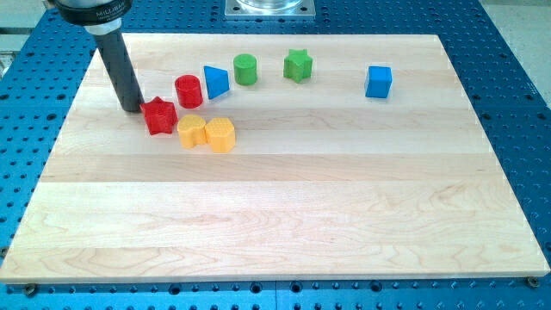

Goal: Push the cube into the green star

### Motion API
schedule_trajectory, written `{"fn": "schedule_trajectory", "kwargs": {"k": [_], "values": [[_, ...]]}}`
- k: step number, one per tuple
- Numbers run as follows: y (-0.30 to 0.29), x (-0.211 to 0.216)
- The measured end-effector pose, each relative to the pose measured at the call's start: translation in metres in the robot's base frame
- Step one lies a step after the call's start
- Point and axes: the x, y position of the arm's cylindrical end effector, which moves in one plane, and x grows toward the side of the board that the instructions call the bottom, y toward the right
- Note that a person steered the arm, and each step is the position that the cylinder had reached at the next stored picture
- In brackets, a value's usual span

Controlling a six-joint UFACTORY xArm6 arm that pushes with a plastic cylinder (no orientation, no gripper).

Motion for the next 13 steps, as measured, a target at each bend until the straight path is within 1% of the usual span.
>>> {"fn": "schedule_trajectory", "kwargs": {"k": [1, 3, 4, 5, 6, 7, 8, 9, 10, 11, 12, 13], "values": [[0.008, 0.027], [0.05, 0.034], [0.006, 0.051], [0.019, 0.078], [0.089, 0.108], [0.199, 0.109], [0.33, 0.062], [0.41, -0.014], [0.412, -0.067], [0.389, -0.063], [0.442, -0.031], [0.388, -0.039]]}}
